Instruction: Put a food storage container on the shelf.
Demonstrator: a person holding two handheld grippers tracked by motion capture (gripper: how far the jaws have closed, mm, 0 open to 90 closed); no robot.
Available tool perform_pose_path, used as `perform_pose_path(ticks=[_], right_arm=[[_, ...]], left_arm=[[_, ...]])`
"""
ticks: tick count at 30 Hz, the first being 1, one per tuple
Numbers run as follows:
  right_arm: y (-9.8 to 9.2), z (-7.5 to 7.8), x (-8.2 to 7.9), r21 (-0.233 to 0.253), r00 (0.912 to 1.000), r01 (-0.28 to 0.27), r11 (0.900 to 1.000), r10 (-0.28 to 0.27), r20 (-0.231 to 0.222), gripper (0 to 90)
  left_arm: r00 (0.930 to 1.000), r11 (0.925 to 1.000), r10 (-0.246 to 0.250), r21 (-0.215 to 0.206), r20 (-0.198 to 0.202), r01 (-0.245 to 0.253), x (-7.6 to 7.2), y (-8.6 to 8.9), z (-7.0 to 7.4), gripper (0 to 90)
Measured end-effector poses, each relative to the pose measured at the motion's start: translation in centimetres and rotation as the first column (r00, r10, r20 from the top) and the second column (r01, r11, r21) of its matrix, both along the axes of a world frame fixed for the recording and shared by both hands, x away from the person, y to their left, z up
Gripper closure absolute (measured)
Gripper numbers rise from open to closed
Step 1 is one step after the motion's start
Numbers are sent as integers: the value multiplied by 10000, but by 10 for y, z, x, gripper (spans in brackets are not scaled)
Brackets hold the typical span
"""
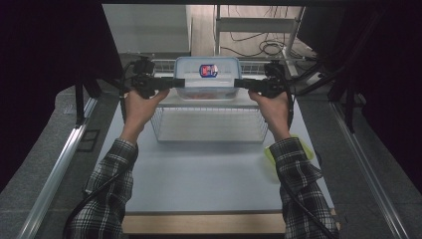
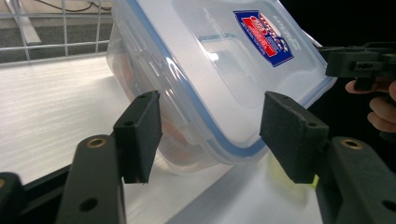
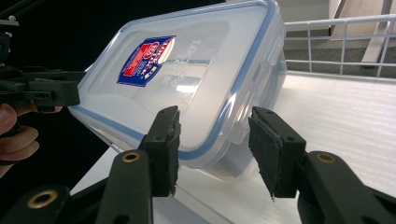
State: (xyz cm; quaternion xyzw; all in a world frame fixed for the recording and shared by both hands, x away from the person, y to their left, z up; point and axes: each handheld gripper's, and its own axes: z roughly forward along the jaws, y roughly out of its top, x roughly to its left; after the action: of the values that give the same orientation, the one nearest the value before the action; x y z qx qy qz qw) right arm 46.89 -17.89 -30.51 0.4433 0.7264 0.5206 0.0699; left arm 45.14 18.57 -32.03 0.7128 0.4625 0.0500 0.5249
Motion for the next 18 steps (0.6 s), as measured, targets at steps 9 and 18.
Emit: perform_pose_path(ticks=[9, 18], right_arm=[[-1, 4, -2, -154, 10000, 69, 9999, -68, 37, 539], [-4, 7, -13, 28, 9978, -138, 9999, 136, 642, 466]], left_arm=[[10000, 9999, -10, -127, -63, 9, -1, -1, 1, 389], [9967, 9998, -39, 222, 812, 21, -14, -1, 8, 350]])
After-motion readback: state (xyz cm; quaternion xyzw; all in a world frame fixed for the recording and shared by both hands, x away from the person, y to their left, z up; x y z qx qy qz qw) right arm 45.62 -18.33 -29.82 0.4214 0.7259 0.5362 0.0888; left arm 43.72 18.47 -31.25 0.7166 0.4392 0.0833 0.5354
